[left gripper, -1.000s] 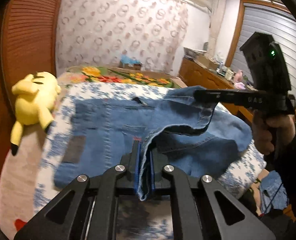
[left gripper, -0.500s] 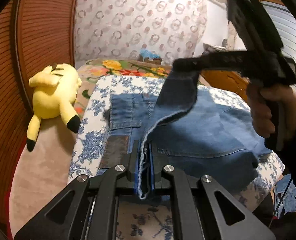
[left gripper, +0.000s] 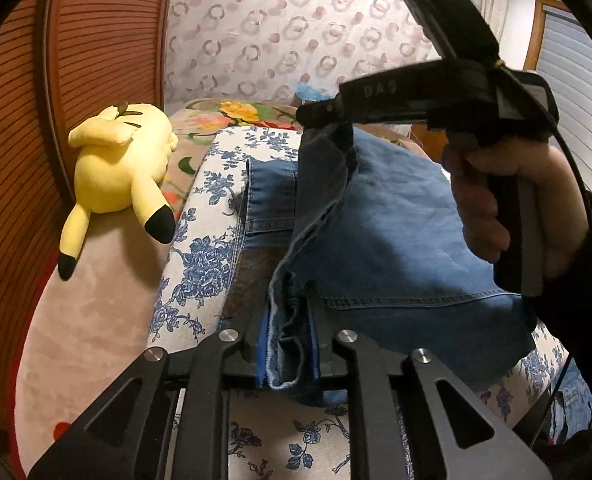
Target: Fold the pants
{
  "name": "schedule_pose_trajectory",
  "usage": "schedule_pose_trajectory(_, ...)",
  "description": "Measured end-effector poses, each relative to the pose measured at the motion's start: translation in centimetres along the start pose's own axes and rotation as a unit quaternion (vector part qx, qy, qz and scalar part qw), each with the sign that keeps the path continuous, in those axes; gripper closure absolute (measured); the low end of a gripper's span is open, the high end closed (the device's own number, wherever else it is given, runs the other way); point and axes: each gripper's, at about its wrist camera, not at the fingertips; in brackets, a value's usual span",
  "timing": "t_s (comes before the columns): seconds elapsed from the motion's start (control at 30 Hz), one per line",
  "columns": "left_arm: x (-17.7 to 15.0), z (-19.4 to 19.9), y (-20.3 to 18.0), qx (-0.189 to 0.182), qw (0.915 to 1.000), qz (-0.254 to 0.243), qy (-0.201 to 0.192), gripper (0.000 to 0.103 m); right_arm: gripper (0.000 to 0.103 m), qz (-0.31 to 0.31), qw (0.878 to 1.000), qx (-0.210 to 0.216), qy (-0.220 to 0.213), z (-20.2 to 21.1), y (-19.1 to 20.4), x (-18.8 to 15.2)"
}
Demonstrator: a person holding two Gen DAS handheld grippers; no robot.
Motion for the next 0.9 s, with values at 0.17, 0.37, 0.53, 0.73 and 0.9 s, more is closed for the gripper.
schedule_pose_trajectory(0.17, -0.1, 0.1, 0.2, 0.002, 1.0, 0.004, 0.0, 0.068, 0.072, -0.008, 0.999, 0.01, -0.04, 2.1, -0.6, 0.0)
schedule_pose_trajectory(0.37, 0.1, 0.5, 0.0, 0.009, 0.9999, 0.006, -0.012, 0.045, 0.067, 0.0, 0.999, -0.017, -0.042, 4.9, -1.4, -1.9)
schedule_pose_trajectory(0.53, 0.2, 0.6, -0.7, 0.015, 0.9998, 0.001, -0.016, 0.045, 0.067, 0.006, 0.998, -0.038, -0.044, 8.3, -2.8, -5.7)
schedule_pose_trajectory(0.73, 0.6, 0.5, -2.8, 0.01, 0.9995, -0.016, -0.024, 0.045, 0.067, -0.011, 0.998, -0.055, -0.036, 12.7, -5.2, -11.4)
schedule_pose_trajectory(0.9, 1.1, 0.1, -5.5, -0.009, 0.9991, -0.032, -0.026, 0.045, 0.067, -0.034, 0.996, -0.076, -0.027, 16.1, -7.7, -16.9)
Point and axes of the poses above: each gripper's, at about its wrist camera, not at the fingertips, and z roughly against the way its jaws point, y to its left, x to its top, and after that the axes turned 4 degrees about y, right-handed
